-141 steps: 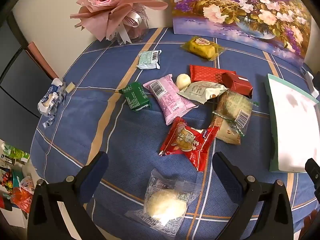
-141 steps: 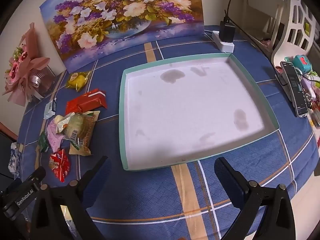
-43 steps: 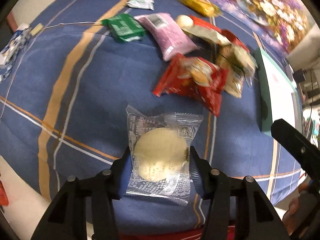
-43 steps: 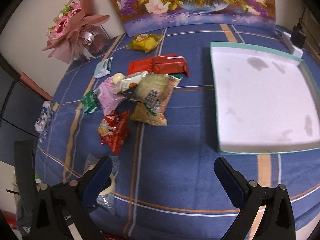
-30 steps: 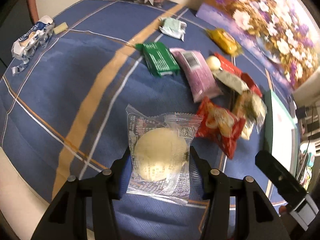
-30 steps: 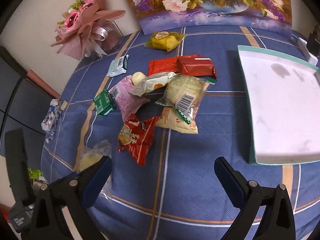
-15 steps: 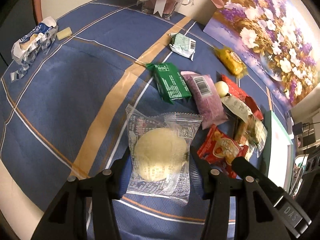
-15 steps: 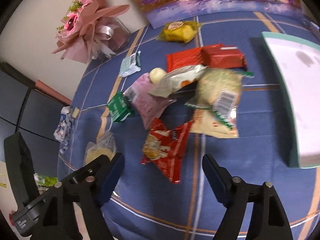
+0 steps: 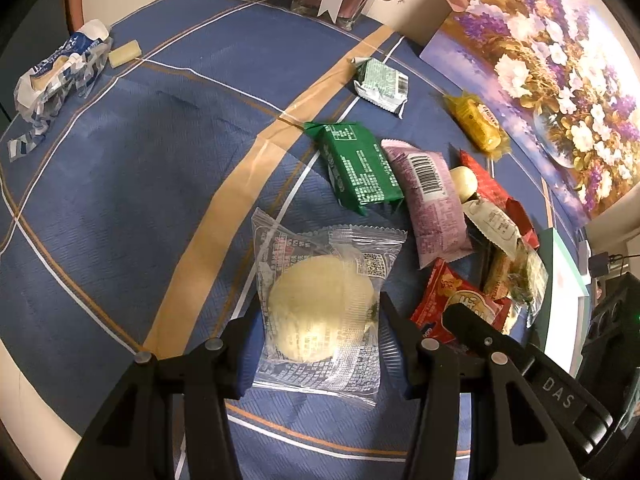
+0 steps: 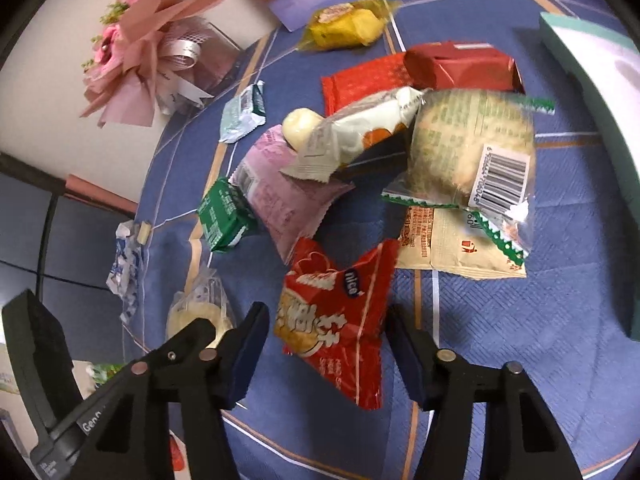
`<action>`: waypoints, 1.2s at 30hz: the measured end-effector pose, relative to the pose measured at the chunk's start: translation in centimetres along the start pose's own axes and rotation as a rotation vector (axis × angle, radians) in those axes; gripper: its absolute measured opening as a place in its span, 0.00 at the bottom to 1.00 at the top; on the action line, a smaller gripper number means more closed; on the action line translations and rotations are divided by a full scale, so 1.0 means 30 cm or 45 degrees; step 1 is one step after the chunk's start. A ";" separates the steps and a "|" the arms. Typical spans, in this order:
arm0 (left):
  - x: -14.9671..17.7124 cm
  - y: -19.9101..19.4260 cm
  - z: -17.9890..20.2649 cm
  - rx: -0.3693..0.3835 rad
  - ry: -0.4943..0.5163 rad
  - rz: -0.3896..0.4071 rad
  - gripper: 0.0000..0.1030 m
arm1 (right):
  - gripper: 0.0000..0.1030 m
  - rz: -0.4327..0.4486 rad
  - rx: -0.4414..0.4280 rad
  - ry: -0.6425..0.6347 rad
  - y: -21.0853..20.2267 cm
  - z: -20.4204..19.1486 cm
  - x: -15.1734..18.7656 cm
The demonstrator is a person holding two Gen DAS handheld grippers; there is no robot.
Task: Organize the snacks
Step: 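Grasp the red nice snack bag with the right gripper while the left holds the bun, then release the bun bag into the tray with the left gripper while the right drops the red bag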
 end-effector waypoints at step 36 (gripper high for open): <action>0.019 -0.234 0.686 -0.005 0.247 0.128 0.52 | 0.51 0.430 0.285 0.238 -0.596 0.353 -0.103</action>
Point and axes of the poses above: each gripper's, at about its wrist camera, not at the fingertips, and y roughly the way its jaws point, z to its right, x to its underside, the point moved 6 cm from there along y, roughly the way its jaws point, and after that the axes turned 7 degrees about -z, right-handed, at the moved point
